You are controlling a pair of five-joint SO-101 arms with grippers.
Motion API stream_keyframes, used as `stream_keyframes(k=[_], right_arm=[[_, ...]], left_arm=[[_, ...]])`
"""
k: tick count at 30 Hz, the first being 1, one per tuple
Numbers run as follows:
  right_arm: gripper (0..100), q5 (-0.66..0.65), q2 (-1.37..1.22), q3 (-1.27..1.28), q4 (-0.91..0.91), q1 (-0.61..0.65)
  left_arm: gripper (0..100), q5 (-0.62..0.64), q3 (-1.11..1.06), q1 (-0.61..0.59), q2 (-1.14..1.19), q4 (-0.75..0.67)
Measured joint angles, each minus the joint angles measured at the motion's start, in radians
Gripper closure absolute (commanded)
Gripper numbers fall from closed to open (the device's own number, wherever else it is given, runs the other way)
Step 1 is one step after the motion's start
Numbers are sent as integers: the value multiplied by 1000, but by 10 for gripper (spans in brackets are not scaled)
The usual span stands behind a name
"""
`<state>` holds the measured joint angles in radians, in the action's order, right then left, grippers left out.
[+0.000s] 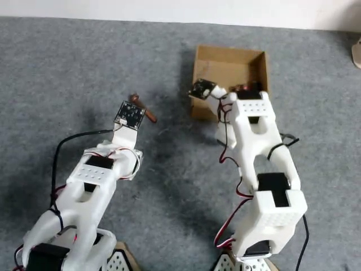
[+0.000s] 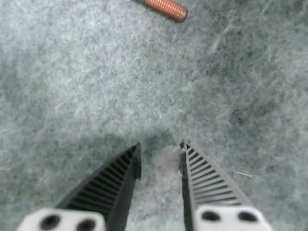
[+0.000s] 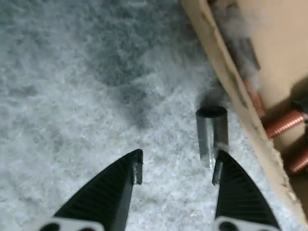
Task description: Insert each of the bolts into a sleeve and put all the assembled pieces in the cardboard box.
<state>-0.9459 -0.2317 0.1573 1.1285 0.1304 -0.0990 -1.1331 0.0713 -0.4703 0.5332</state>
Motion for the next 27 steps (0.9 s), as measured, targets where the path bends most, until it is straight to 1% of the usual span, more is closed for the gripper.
stream_keyframes(k=[9, 12, 17, 22, 27], right_arm=[[786, -2, 2, 44, -115, 0], [786, -3, -48, 41, -137, -5], [786, -3, -157, 15, -127, -20], [793, 3, -176, 3, -126, -23], [911, 48, -141, 3, -135, -26]], left_arm=[[866, 0, 0, 0, 0, 0], [866, 0, 0, 0, 0, 0], [865, 0, 0, 0, 0, 0], [867, 0, 0, 0, 0, 0], [867, 0, 0, 0, 0, 0]])
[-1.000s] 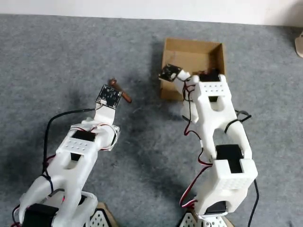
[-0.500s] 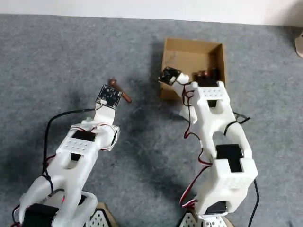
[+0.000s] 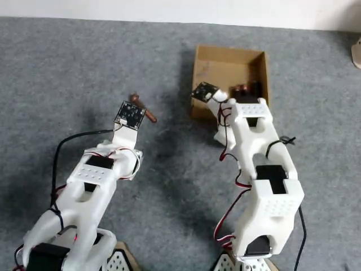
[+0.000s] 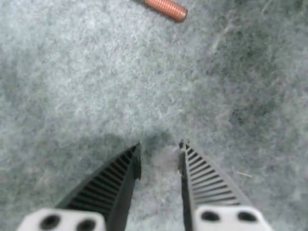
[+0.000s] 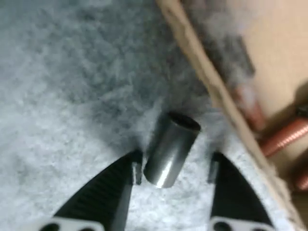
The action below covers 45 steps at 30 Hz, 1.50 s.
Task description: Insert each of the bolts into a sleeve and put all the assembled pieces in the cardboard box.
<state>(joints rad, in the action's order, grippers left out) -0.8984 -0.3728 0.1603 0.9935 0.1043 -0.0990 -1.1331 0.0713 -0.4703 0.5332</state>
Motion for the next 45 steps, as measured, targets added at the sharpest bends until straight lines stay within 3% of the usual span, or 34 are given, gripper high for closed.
stream_keyframes(k=[3, 8, 16, 26, 28, 31, 38, 45], right_arm=[[898, 9, 5, -9, -2, 0], [788, 57, 6, -5, -3, 3], [786, 92, 6, -3, 3, 32], [787, 198, 5, 3, -117, 40], [832, 224, 5, 5, -137, 41], [998, 238, 5, 5, -141, 43], [993, 269, 6, 5, -137, 41], [993, 505, 161, 77, -71, 46]], left_arm=[[867, 0, 0, 0, 0, 0], [867, 0, 0, 0, 0, 0], [867, 0, 0, 0, 0, 0], [867, 0, 0, 0, 0, 0], [867, 0, 0, 0, 0, 0], [867, 0, 0, 0, 0, 0], [867, 3, 0, 0, 0, 0], [867, 64, 51, -37, 2, 35]])
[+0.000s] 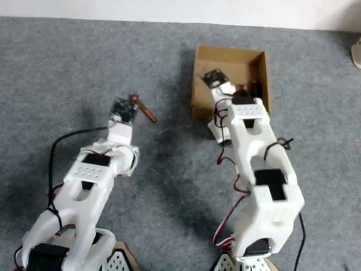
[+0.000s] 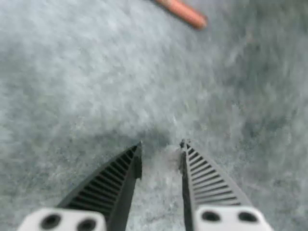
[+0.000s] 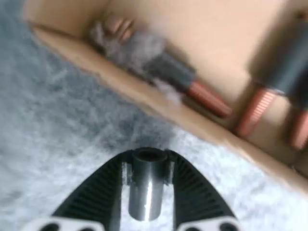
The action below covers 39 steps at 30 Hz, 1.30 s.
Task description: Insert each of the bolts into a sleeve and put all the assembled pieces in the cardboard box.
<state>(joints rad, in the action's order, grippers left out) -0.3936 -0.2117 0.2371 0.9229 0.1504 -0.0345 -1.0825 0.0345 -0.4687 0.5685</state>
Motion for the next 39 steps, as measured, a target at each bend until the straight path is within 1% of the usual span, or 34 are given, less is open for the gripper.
stream_keyframes(k=[4, 7, 12, 15, 19, 24, 26, 31, 34, 39], right_arm=[[993, 121, 196, 135, 0, 29], [993, 196, 354, 284, -23, 71], [993, 338, 606, 592, -190, 95], [993, 385, 726, 767, -311, 97], [993, 393, 838, 942, -404, 98], [993, 367, 902, 1026, -459, 98], [993, 362, 911, 1028, -471, 98], [993, 356, 911, 1028, -479, 98], [993, 324, 911, 1030, -491, 98], [993, 290, 913, 1062, -540, 98]], left_arm=[[867, 43, 23, 0, 0, 51], [867, 92, 84, 0, 0, 137], [865, 170, 180, -15, 0, 250], [863, 222, 252, -25, 0, 313], [863, 299, 376, -25, 69, 393], [862, 385, 594, -25, 311, 454], [861, 430, 703, -25, 436, 499], [815, 529, 1026, -25, 723, 635], [812, 621, 1226, -25, 864, 726], [815, 761, 1531, -25, 1068, 833]])
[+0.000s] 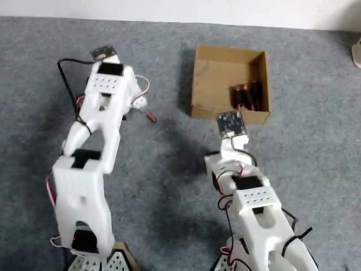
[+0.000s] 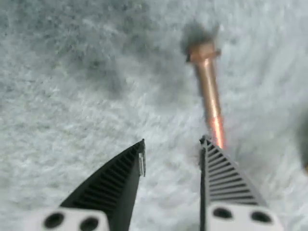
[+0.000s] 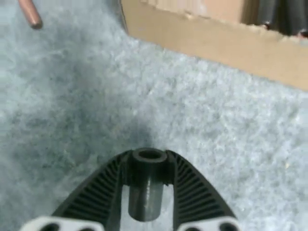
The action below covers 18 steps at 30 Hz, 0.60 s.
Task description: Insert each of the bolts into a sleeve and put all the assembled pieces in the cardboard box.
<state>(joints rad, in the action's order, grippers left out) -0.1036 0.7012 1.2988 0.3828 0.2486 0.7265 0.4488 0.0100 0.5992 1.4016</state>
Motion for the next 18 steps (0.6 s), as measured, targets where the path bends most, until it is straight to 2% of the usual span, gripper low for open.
stream_keyframes(k=[4, 10, 15, 18], right_arm=[[993, -21, 0, 6, 0, 25], [993, -55, 2, 6, 0, 51], [993, -61, 2, 6, 0, 52], [993, -61, 2, 6, 0, 52]], left_arm=[[815, 89, 193, 2, 150, 46], [815, 147, 410, 3, 334, 69], [821, 221, 526, 3, 431, 84], [861, 247, 580, 3, 473, 94]])
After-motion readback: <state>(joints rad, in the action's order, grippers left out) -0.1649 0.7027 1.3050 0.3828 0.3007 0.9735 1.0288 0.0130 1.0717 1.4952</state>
